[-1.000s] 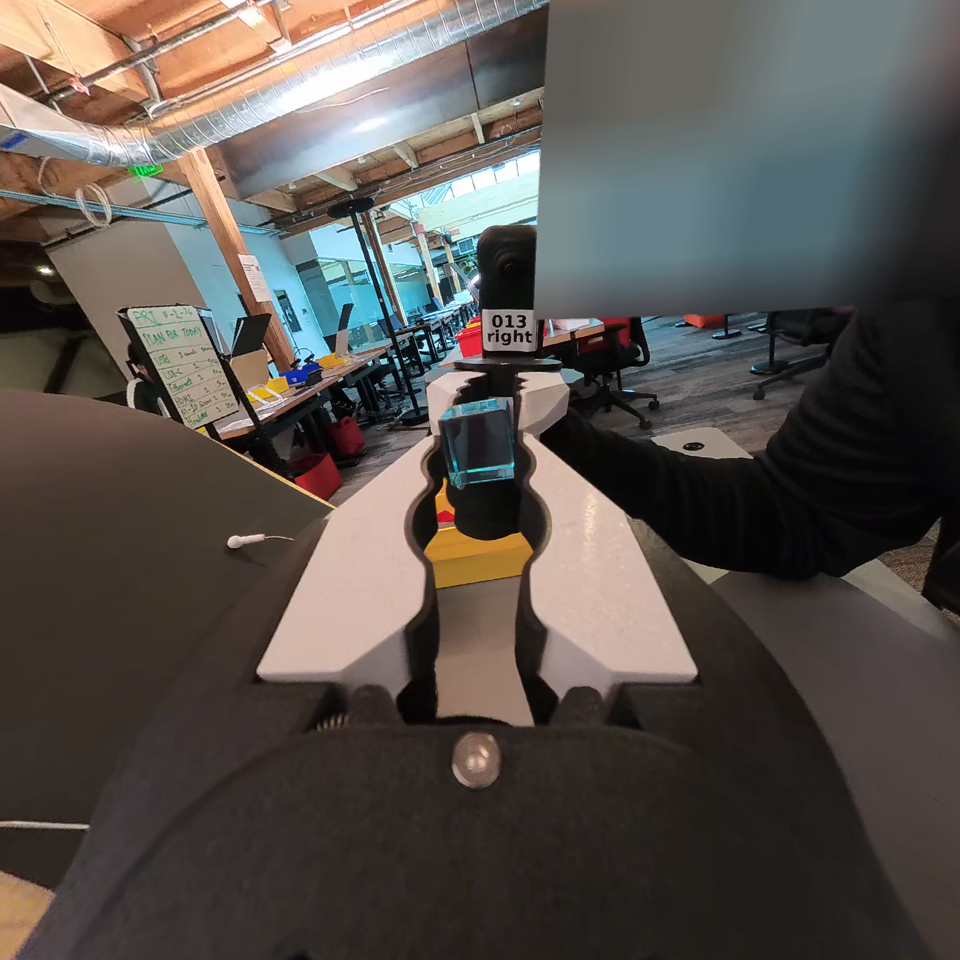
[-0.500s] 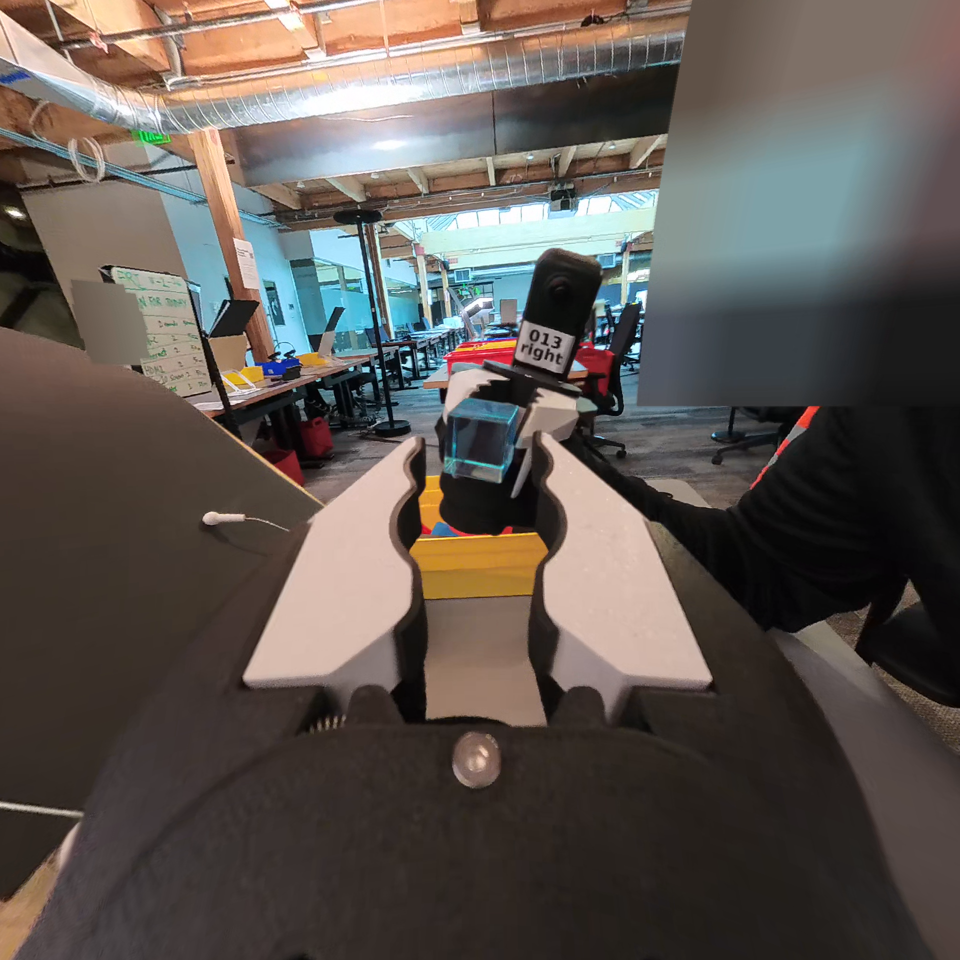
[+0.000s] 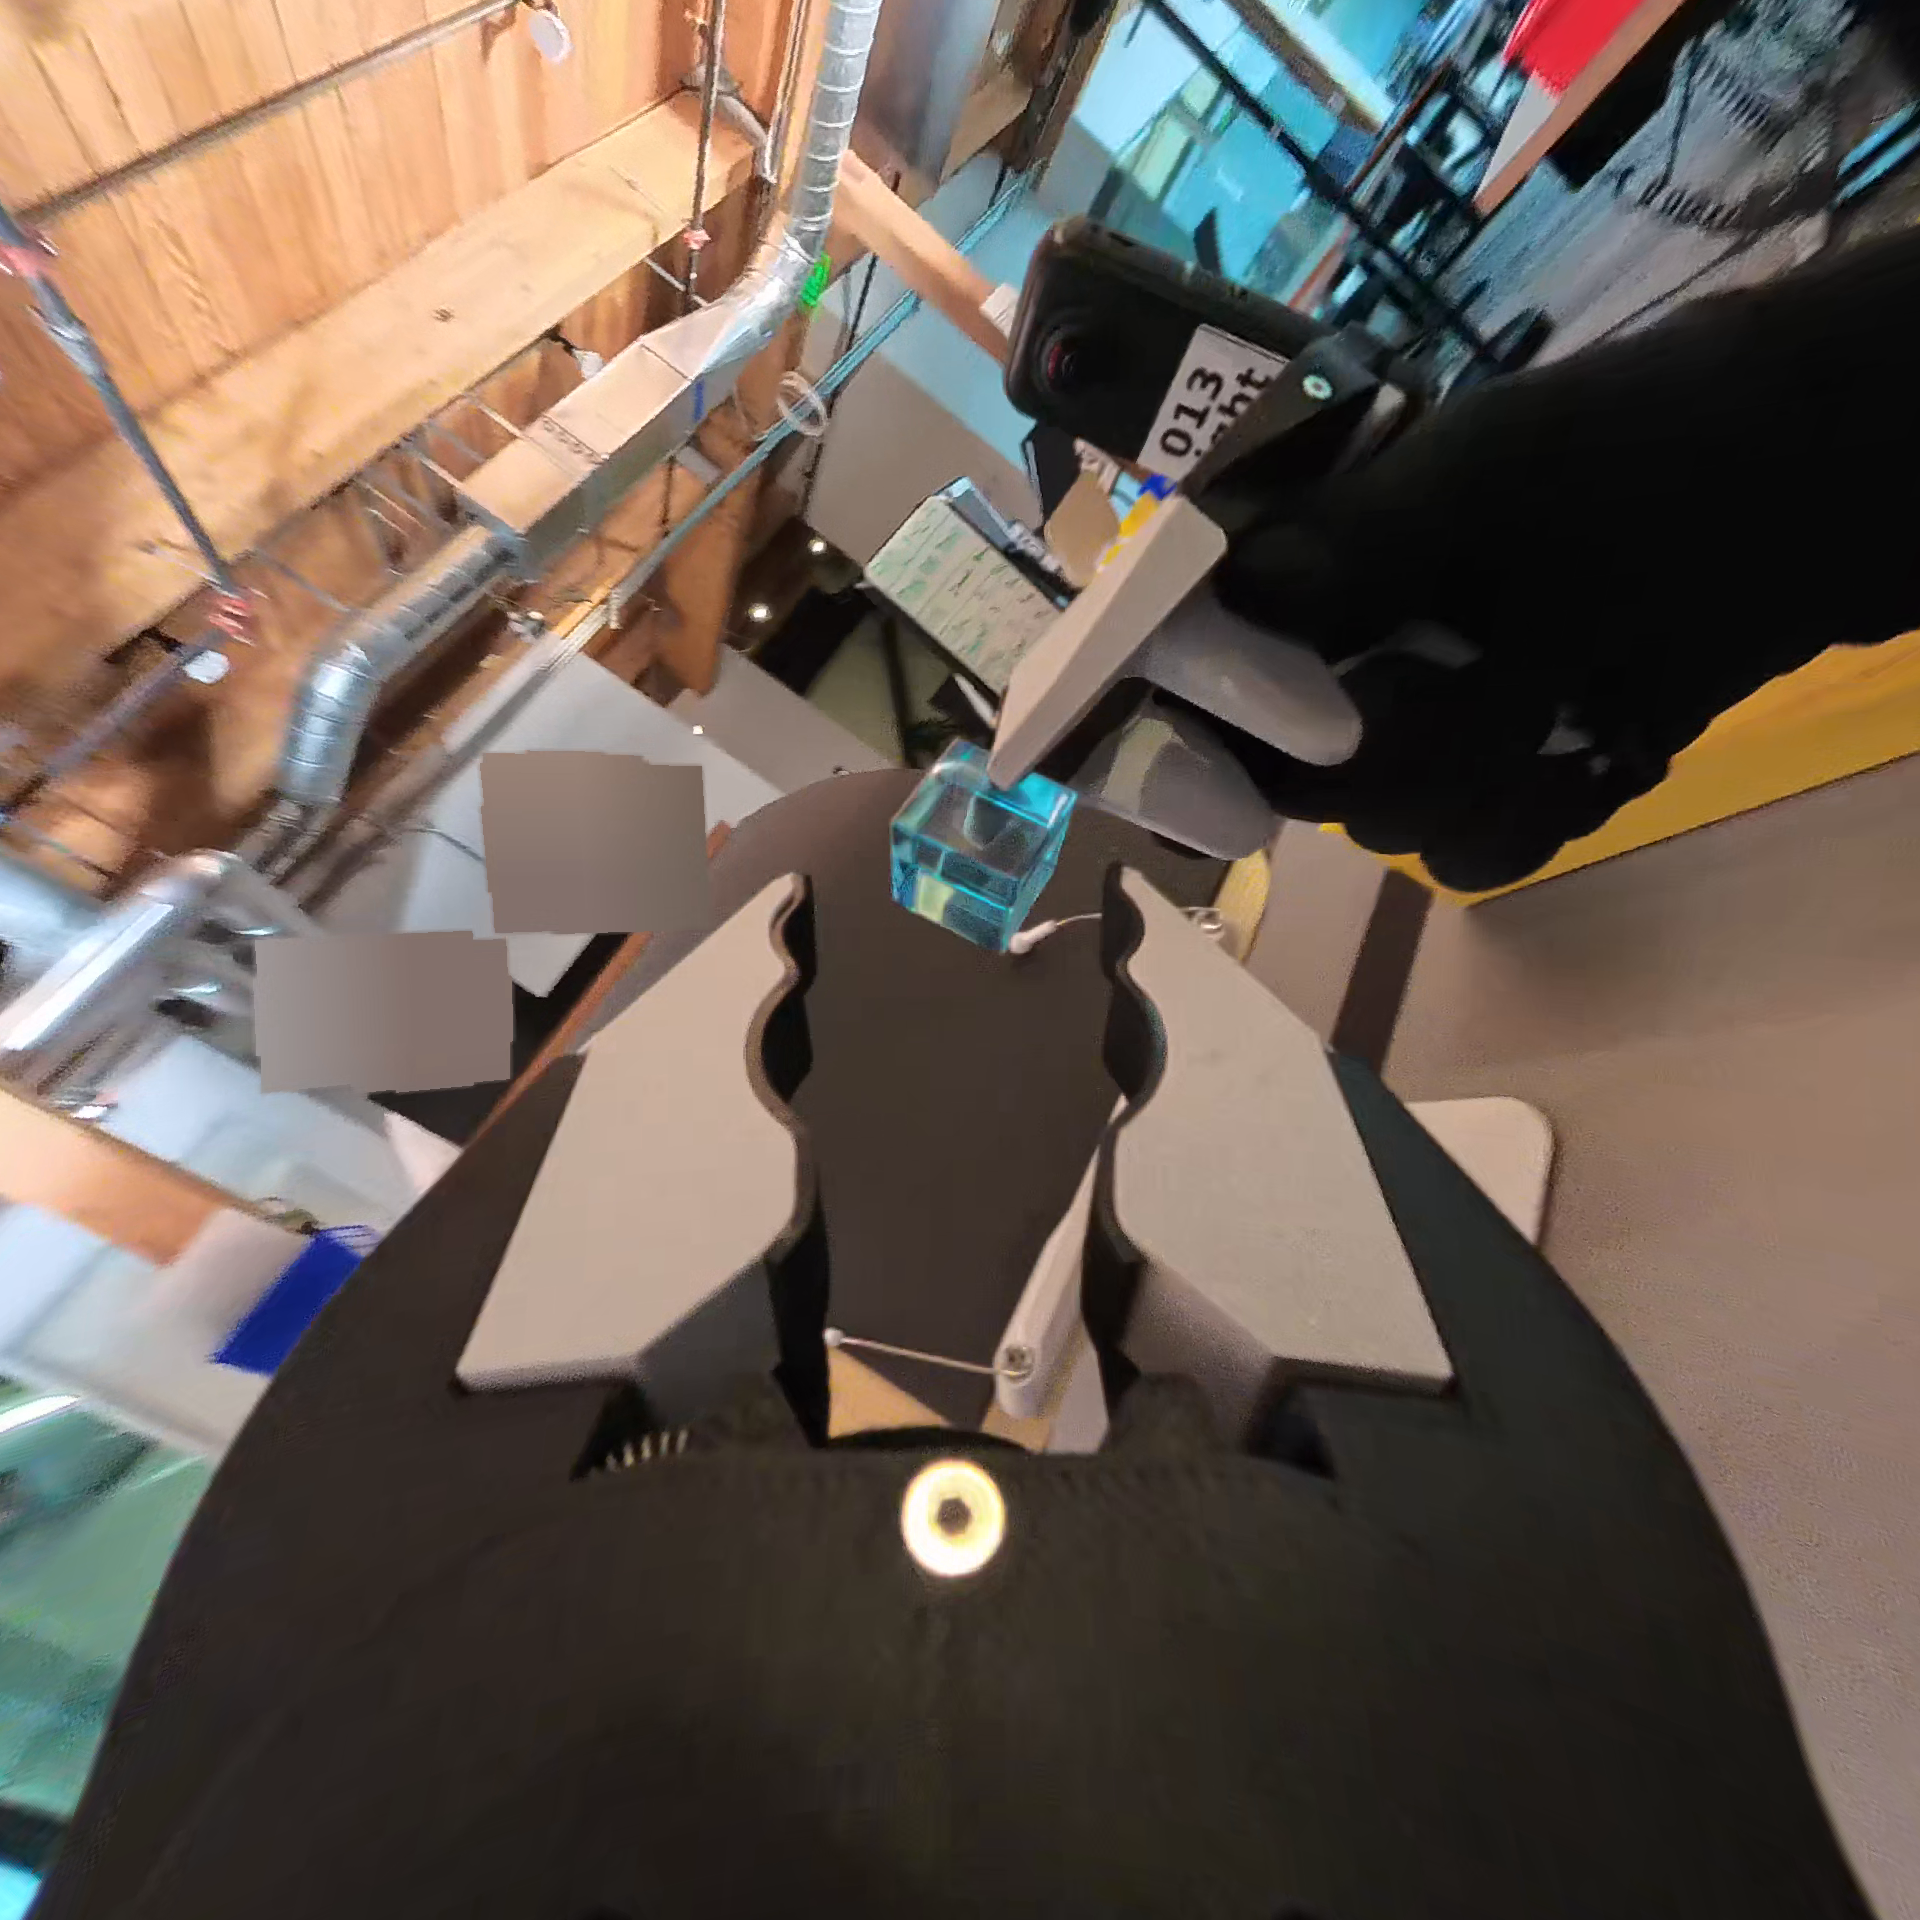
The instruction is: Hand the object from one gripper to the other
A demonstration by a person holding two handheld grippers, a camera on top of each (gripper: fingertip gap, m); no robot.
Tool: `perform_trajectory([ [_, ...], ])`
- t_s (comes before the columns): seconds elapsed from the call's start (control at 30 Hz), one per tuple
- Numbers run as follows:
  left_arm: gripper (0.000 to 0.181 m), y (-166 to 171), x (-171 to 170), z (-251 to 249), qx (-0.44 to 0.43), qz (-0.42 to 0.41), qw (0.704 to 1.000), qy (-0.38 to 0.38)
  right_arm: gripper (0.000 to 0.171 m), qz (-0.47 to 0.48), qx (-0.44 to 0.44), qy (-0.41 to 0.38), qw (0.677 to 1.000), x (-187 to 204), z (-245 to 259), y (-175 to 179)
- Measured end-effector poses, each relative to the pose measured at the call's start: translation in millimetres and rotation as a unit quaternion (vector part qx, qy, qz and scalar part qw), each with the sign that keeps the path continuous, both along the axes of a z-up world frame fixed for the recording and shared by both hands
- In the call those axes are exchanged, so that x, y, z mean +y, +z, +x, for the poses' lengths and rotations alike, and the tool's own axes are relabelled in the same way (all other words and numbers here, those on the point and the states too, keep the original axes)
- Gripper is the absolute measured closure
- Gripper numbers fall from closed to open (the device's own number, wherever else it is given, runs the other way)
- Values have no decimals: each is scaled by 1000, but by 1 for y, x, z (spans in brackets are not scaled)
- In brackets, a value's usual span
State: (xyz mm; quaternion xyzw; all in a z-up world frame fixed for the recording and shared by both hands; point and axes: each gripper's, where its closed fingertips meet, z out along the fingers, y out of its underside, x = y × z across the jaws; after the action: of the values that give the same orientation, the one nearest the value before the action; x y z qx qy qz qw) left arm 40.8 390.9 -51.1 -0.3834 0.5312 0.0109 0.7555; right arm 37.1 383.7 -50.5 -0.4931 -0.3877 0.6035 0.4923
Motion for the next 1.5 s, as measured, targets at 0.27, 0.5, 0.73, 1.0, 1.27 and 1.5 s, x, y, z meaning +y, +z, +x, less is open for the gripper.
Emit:
perform_trajectory([
  [0.27,144,-7,-6,6,40,39,998,7,148,-27,-14,31,999,-3,-1,-8],
  [0.5,153,-7,-5,4,34,22,999,4,137,-10,-11,4,1000,1,-1,-6],
  [0.73,153,-4,-4,0,-54,-197,973,-106,125,202,-65,-130,968,3,7,1],
  [1.0,154,-17,-17,-6,-102,-499,814,-281,119,532,-234,-252,774,-7,-8,-20],
  [1.27,154,-40,-22,-5,-62,-579,759,-290,138,580,-279,-224,732,-15,-21,-38],
  [1.5,154,-47,-21,-8,-50,-591,752,-289,146,576,-299,-207,732,-15,-24,-47],
])
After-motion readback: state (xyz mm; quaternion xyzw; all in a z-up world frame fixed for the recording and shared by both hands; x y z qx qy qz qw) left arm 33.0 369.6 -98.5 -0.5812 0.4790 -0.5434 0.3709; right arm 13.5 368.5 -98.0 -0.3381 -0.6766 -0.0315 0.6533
